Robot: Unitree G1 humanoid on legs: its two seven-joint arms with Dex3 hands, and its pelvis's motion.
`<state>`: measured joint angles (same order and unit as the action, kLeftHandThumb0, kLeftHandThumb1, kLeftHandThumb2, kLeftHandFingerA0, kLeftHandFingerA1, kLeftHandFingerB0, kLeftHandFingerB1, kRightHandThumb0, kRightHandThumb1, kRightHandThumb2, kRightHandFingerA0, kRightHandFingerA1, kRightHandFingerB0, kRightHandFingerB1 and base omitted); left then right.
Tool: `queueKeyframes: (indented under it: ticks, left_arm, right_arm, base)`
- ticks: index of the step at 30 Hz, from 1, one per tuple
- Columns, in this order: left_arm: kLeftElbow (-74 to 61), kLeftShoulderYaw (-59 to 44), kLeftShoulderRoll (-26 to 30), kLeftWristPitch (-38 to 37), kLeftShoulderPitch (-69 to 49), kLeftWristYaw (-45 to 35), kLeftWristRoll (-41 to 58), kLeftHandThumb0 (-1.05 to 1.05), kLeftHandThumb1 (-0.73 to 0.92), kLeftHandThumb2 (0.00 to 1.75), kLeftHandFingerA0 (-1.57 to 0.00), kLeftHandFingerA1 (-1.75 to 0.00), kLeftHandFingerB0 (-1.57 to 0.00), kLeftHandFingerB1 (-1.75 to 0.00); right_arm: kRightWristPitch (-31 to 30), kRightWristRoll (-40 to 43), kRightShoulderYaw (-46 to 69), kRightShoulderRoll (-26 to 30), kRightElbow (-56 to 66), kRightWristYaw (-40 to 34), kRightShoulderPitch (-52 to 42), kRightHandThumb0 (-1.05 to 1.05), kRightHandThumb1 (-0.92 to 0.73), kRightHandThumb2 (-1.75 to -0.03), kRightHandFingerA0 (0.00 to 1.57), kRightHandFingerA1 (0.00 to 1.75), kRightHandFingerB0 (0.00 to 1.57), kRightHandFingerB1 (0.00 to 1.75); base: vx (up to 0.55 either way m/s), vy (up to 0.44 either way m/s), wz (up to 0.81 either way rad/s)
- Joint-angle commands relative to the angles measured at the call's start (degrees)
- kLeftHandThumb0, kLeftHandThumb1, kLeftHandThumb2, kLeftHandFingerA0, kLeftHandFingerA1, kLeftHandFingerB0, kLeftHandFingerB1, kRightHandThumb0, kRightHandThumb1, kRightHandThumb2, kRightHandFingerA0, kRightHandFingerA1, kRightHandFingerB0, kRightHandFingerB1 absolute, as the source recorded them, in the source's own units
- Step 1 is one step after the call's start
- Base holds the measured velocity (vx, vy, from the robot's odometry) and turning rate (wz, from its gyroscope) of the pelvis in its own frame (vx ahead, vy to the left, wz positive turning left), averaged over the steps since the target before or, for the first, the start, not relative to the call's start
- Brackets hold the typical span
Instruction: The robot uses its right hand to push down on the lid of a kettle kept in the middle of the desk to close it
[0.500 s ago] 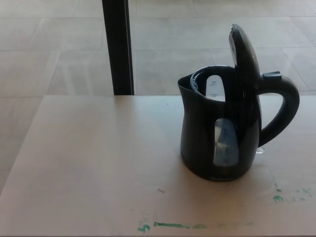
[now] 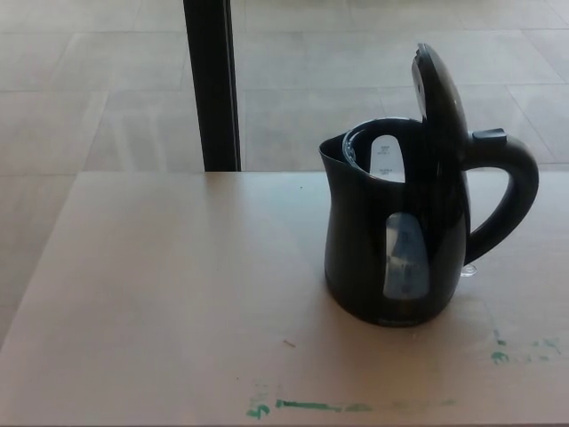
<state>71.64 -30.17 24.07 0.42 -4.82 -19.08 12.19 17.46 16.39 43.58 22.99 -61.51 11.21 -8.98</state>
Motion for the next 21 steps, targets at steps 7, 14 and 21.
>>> queueKeyframes:
  ticks: [7, 14, 21]
  left_arm:
    - [0.53, 0.67, 1.22, 0.20, -0.47, -0.44, 0.97, -0.87, 0.91, 0.68, -0.51, -0.46, -0.38, -0.39]
    - [0.25, 0.35, 1.11, 0.71, -0.15, -0.77, 1.62, -0.85, 0.91, 0.67, -0.52, -0.49, -0.43, -0.42]
    - [0.23, 1.14, 1.05, -0.15, -0.66, -1.04, 0.89, -0.92, 0.76, 0.83, -0.48, -0.53, -0.38, -0.46]
  right_arm:
    - [-1.35, 7.59, 2.08, 5.14, 14.28, 2.76, 10.49, -0.85, -0.70, -0.61, 0.73, 0.70, 0.61, 0.57]
    - [-11.46, 8.87, -1.28, 5.10, 33.07, -1.38, 16.49, -0.75, -0.69, -0.62, 0.68, 0.54, 0.62, 0.39]
    - [-26.62, 13.19, -8.93, 2.67, 55.30, -5.70, 21.25, -0.56, -0.80, -0.63, 0.44, 0.44, 0.35, 0.38]
  base:
    - [0.00, 0.000, 0.00]
    - [0.00, 0.000, 0.00]
    - [0.00, 0.000, 0.00]
